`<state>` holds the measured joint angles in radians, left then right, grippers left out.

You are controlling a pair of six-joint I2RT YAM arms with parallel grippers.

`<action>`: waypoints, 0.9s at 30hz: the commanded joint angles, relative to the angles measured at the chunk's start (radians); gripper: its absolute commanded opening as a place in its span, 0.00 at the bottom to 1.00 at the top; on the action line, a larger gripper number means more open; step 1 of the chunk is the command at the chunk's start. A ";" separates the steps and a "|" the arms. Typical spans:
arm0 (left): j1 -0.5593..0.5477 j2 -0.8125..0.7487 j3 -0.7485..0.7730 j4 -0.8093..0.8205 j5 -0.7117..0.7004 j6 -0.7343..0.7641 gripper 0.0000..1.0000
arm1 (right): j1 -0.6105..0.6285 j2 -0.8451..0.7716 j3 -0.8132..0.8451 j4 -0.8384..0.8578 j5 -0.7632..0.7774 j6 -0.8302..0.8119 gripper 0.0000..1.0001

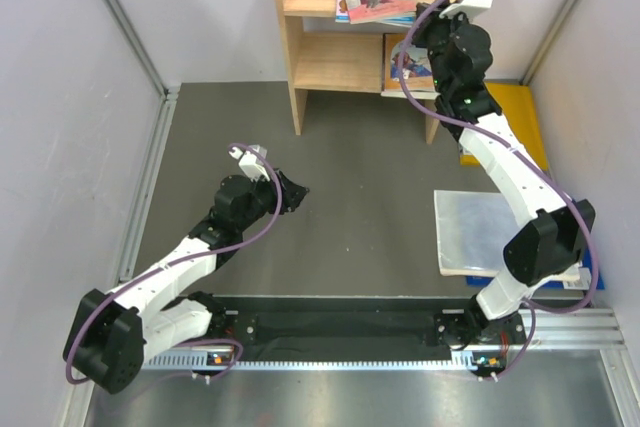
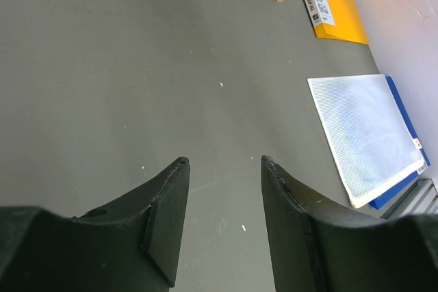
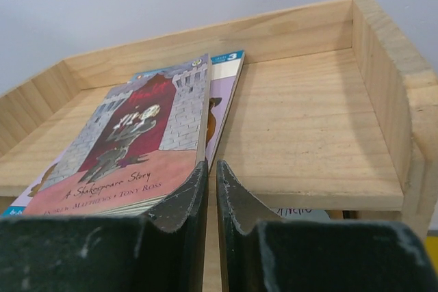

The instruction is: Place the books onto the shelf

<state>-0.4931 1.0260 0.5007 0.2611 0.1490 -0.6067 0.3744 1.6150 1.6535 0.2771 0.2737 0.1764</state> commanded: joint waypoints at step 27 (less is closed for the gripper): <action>-0.004 -0.004 -0.034 0.052 0.006 -0.010 0.51 | -0.006 0.002 0.066 0.004 -0.168 0.055 0.09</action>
<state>-0.4931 1.0256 0.4786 0.2619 0.1486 -0.6098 0.3744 1.6375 1.6711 0.2489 0.1593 0.2161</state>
